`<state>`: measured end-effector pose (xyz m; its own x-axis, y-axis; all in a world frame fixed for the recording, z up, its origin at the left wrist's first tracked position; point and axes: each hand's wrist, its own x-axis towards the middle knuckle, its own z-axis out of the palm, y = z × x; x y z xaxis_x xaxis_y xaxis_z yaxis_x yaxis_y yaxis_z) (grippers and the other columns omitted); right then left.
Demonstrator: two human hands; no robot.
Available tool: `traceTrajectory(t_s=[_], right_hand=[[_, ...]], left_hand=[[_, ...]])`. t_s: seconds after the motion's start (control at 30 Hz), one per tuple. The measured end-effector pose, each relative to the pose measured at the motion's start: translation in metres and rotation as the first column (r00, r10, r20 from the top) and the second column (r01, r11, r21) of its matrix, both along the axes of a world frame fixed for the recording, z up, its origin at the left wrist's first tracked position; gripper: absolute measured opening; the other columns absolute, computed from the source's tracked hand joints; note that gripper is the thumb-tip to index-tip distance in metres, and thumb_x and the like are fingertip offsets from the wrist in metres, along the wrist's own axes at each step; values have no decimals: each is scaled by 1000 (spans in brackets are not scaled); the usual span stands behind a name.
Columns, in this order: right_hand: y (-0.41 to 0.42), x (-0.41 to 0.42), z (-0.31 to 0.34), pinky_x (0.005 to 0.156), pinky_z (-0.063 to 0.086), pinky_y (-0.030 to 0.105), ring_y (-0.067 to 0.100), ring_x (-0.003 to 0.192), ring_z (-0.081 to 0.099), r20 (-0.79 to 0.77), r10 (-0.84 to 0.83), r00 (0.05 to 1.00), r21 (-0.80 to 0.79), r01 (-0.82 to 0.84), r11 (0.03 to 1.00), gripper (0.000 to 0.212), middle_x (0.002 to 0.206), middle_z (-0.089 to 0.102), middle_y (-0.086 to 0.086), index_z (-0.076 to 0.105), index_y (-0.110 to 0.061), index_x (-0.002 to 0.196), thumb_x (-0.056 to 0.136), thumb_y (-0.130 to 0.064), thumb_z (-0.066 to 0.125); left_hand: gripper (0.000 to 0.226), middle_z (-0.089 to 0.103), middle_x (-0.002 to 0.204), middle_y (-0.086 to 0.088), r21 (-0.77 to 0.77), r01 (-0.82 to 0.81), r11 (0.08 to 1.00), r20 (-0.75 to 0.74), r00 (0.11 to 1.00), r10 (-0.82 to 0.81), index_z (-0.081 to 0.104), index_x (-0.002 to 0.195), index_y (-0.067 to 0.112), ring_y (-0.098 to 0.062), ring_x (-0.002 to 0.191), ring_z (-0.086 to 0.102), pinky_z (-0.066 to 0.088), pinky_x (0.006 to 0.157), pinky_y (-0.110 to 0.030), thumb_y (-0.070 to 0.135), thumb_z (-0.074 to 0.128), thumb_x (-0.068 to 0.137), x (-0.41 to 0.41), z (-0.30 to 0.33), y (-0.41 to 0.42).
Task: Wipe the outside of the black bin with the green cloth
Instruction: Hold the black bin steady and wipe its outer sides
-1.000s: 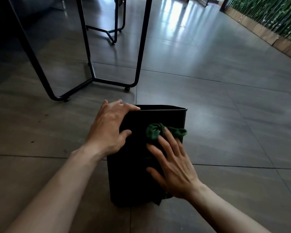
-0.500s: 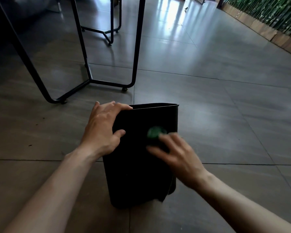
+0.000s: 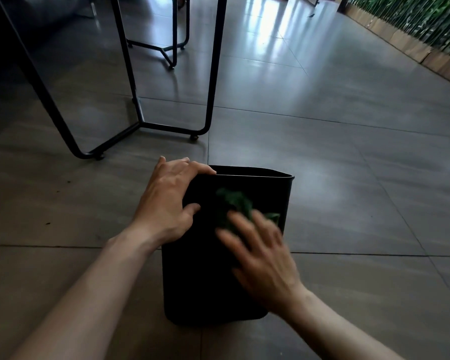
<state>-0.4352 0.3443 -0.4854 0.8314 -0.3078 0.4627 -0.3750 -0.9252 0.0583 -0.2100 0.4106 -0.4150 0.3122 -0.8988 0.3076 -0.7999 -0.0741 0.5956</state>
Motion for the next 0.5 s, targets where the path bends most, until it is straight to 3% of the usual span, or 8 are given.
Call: traceTrajectory(t_s=[0.07, 0.1, 0.2, 0.3, 0.4, 0.5], right_hand=[[13, -16, -26, 110, 39, 53, 39, 141, 40, -267, 119, 956, -109, -152, 982, 65, 152, 51, 7, 52, -27, 148, 91, -57, 60], [16, -24, -36, 112, 34, 52, 38, 146, 36, -354, 174, 919, -117, -228, 967, 69, 154, 47, 5, 46, -27, 153, 94, -59, 55], [12, -36, -46, 115, 41, 51, 36, 150, 37, -448, 276, 850, -205, -398, 894, 54, 157, 46, 2, 37, -25, 159, 106, -35, 45], [-9, -33, -26, 108, 51, 48, 35, 145, 47, -451, 303, 839, -286, -458, 842, 47, 151, 54, 1, 43, -27, 156, 110, -17, 34], [-33, -18, 9, 103, 52, 51, 39, 141, 51, -276, 191, 942, -283, -270, 920, 45, 150, 58, 6, 51, -27, 152, 110, -16, 39], [-42, -2, 37, 104, 47, 56, 43, 143, 47, -12, -55, 998, -121, 53, 991, 46, 157, 50, 11, 51, -24, 152, 107, -24, 44]], left_hand=[[69, 55, 134, 3, -5, 0, 1000, -6, 1000, 0, 56, 128, 37, -17, 144, 34, -2, 124, -33, 6, 77, 71, 0, 0, 1], [69, 53, 133, 6, -9, 2, 1000, -14, 1000, -2, 55, 128, 38, -16, 145, 33, -4, 124, -31, 6, 77, 71, 0, 1, 1], [69, 51, 134, 6, -7, 19, 1000, -26, 999, -19, 55, 127, 39, -13, 146, 31, -5, 124, -30, 5, 77, 71, -2, 1, 2], [69, 55, 133, 5, -14, 7, 1000, -40, 999, -7, 56, 126, 38, -14, 144, 33, -4, 124, -31, 4, 77, 70, -2, 2, 4], [69, 55, 131, 8, -20, -18, 1000, -49, 999, 17, 56, 126, 38, -14, 144, 34, -5, 124, -32, 4, 77, 70, 1, 1, 5], [70, 49, 129, 13, -26, -2, 1000, -61, 998, 0, 55, 126, 41, -10, 146, 31, -10, 122, -27, 3, 77, 71, 0, 2, 5]])
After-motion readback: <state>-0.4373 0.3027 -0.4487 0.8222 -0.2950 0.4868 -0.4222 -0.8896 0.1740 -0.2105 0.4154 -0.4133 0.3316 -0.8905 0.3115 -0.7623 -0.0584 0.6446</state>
